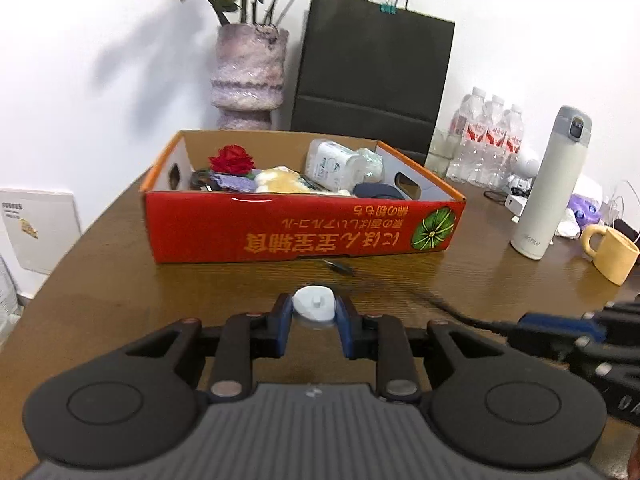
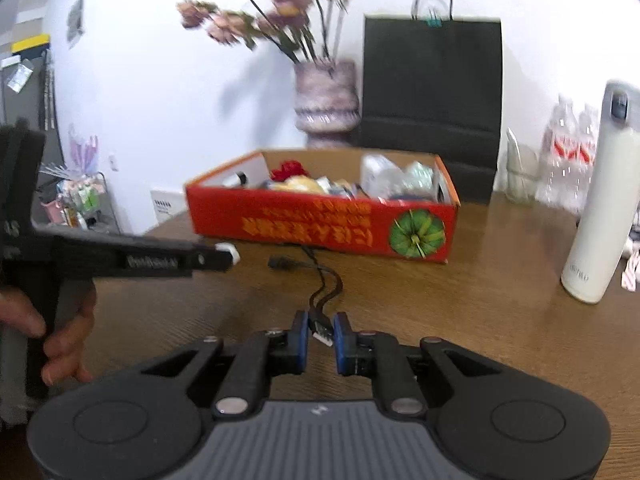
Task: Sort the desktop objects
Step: 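Carry the cable and small cap over the box and lower them in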
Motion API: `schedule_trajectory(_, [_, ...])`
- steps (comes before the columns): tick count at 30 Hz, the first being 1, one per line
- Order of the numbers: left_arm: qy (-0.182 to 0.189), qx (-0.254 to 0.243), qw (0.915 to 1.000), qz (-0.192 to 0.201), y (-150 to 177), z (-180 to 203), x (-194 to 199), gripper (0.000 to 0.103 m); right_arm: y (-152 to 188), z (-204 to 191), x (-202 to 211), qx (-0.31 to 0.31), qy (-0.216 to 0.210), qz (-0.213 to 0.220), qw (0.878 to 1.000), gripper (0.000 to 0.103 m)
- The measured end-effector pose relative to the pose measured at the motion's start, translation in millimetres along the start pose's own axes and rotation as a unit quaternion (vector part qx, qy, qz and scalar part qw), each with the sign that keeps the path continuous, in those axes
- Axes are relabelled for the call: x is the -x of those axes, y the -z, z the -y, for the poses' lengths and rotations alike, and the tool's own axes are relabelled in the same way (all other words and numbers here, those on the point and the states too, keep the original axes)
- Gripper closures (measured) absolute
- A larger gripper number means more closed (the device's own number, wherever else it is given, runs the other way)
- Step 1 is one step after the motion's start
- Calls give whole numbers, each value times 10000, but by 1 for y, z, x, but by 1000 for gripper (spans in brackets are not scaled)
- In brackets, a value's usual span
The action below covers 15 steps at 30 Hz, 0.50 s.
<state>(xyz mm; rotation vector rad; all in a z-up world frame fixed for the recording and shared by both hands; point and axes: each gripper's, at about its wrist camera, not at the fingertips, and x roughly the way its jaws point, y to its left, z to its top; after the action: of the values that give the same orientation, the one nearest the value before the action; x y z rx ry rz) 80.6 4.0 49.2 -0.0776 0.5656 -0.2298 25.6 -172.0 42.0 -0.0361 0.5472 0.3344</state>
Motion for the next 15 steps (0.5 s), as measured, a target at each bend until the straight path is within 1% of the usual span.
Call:
schedule_trajectory(2, [-34,76,9999,107,-2,-2,14,78,-5,-6,15,56,3,177,9998,97])
schedule_trajectory(5, [-20,183,9994,295,-8,-5,36,78,-16,-12,40,105,4,481,9988,97])
schedule_trajectory(7, [-64,220,9989,410,-10,-5,49,78,-21,-16,50,222,45,595,9980,97])
schedule_trajectory(10, [-54,258,9981,557,-9,-7,67,78,-22,-17,58,283,134,634,9975,97])
schedule_trajectory(12, [-62,314,9975,623,-8,-9,78,78,-20,-15,64,197,181,626,9977,97])
schedule_trajectory(15, [-24,363,9968,713,-12,-11,89,78,-23,-19,80,222,207,768,9966,97])
